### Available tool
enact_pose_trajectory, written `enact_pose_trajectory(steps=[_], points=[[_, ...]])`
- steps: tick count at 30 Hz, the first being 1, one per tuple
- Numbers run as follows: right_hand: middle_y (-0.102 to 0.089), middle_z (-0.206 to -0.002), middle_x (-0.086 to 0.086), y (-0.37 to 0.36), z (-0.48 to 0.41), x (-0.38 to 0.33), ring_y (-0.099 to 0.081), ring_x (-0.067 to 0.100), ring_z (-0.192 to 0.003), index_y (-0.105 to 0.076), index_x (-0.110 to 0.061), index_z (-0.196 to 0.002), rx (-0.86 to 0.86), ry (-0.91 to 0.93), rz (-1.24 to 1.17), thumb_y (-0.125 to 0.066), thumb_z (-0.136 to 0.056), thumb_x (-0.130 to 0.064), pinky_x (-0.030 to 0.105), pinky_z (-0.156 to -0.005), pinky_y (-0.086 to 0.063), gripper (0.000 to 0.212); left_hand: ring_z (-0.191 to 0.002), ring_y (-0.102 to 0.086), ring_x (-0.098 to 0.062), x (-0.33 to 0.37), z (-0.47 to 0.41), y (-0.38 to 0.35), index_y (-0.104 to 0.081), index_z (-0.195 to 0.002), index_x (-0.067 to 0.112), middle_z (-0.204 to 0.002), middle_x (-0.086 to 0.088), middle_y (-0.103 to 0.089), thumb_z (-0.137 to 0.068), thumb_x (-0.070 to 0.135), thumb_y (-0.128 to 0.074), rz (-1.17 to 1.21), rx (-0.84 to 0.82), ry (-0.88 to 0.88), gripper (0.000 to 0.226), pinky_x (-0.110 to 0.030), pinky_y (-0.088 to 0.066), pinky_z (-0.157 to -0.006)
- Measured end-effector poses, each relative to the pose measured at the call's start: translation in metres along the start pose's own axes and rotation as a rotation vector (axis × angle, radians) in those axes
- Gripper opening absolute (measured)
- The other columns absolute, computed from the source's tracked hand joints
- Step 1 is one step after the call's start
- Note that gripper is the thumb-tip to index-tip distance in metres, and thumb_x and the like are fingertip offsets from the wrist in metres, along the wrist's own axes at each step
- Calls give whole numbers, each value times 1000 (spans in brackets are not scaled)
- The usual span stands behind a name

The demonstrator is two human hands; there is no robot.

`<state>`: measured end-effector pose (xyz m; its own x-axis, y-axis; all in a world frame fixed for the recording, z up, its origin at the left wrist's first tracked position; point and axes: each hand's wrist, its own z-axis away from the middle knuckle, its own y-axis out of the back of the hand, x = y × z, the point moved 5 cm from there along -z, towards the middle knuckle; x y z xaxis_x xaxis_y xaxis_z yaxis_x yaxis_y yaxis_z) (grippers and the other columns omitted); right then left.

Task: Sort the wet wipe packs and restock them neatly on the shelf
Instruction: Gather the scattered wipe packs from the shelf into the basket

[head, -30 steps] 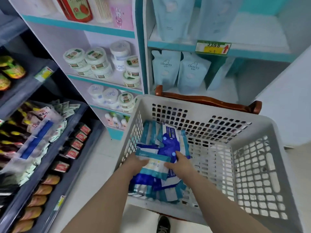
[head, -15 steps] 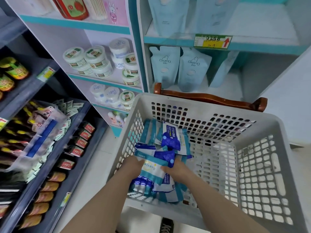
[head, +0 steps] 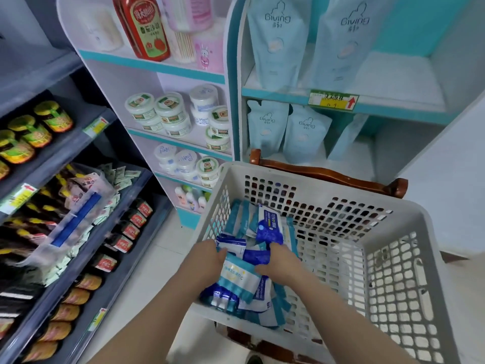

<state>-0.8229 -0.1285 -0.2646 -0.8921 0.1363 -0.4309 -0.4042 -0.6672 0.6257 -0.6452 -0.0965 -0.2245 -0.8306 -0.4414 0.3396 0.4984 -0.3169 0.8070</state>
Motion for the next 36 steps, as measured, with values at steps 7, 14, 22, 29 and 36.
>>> enact_pose_trajectory(steps=[7,14,22,29,36], points=[[-53,-134,7,72,55,-149,-52,23,-119,-51,-12,-131,209,370,116,-55,-94,-36,35,-98,-43,44,-102,-60,-20,-30,35,121,-59,-116,22,-114,2,-65,-98,42,-41,6,348,-112,33,-29,-45,-75],[-47,-141,5,53,92,-331,-46,22,-127,-47,-14,-138,270,682,272,-53,-94,-38,29,-101,-36,50,-75,-60,-21,-149,78,236,-58,-85,19,-79,1,-64,-95,44,-45,53,615,18,30,-34,-52,-65],[-42,-147,3,-77,141,-562,-44,20,-131,-39,-15,-145,120,1047,353,-54,-94,-40,38,-107,-38,58,-86,-64,-24,-362,150,336,-63,-92,19,-88,1,-69,-93,44,-48,86,876,259,29,-33,-52,-68],[-40,-149,-1,-209,182,-713,-39,16,-135,-40,-18,-145,-92,1213,371,-54,-94,-40,32,-109,-32,57,-100,-63,-25,-549,222,380,-64,-103,21,-108,1,-69,-93,44,-49,131,985,576,29,-34,-49,-78],[-48,-143,4,-314,183,-803,-48,19,-127,-44,-16,-141,-289,1223,365,-55,-93,-38,32,-101,-39,54,-116,-47,-35,-665,263,377,-52,-129,12,-131,-11,-53,-93,40,-52,311,1053,946,46,-39,-41,-90]])
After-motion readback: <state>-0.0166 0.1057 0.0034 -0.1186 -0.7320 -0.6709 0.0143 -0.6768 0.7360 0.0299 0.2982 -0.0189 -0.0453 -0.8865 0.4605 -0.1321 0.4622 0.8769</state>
